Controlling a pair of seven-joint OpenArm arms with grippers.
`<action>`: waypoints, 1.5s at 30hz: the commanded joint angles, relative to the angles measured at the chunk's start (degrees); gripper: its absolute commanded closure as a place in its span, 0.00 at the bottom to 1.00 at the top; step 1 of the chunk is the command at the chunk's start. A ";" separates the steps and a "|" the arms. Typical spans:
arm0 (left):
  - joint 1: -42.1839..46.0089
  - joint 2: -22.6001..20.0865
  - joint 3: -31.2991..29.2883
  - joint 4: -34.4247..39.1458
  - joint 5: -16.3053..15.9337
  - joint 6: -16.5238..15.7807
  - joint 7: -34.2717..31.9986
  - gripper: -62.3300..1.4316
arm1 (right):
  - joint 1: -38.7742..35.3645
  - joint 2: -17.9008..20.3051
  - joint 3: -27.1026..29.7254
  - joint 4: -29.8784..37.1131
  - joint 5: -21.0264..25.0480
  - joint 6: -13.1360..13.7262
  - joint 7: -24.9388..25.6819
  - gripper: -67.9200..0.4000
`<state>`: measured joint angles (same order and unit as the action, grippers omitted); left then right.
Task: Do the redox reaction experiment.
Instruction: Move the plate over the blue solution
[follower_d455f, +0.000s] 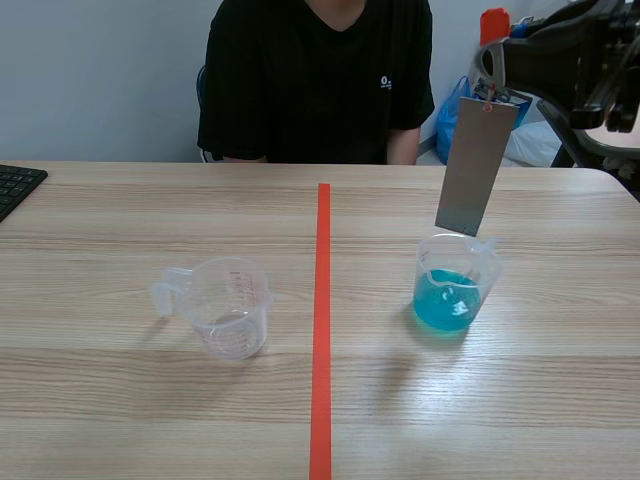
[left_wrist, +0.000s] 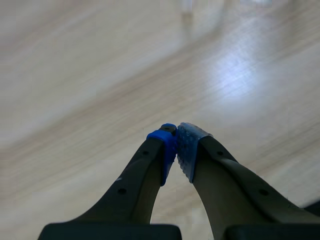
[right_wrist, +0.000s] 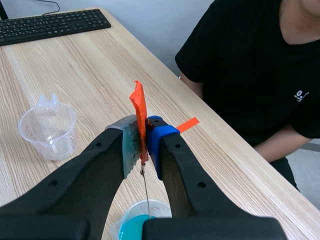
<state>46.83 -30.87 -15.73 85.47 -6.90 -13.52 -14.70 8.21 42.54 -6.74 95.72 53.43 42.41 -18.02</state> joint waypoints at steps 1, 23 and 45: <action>-2.29 -1.79 -0.15 -0.57 -2.23 -0.02 -0.24 0.92 | 1.01 0.63 0.28 0.52 0.83 0.31 0.83 0.98; -50.88 -7.54 17.55 -21.86 -10.49 -26.36 4.24 0.92 | 1.01 0.63 0.28 0.52 0.83 0.31 0.81 0.98; -74.62 11.93 35.32 -39.17 -9.38 -26.36 5.88 0.91 | 1.01 0.63 0.31 0.52 0.81 0.31 0.81 0.98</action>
<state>-27.33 -17.96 20.60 45.47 -15.29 -39.79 -7.70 8.21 42.54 -6.74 95.72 53.41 42.39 -18.02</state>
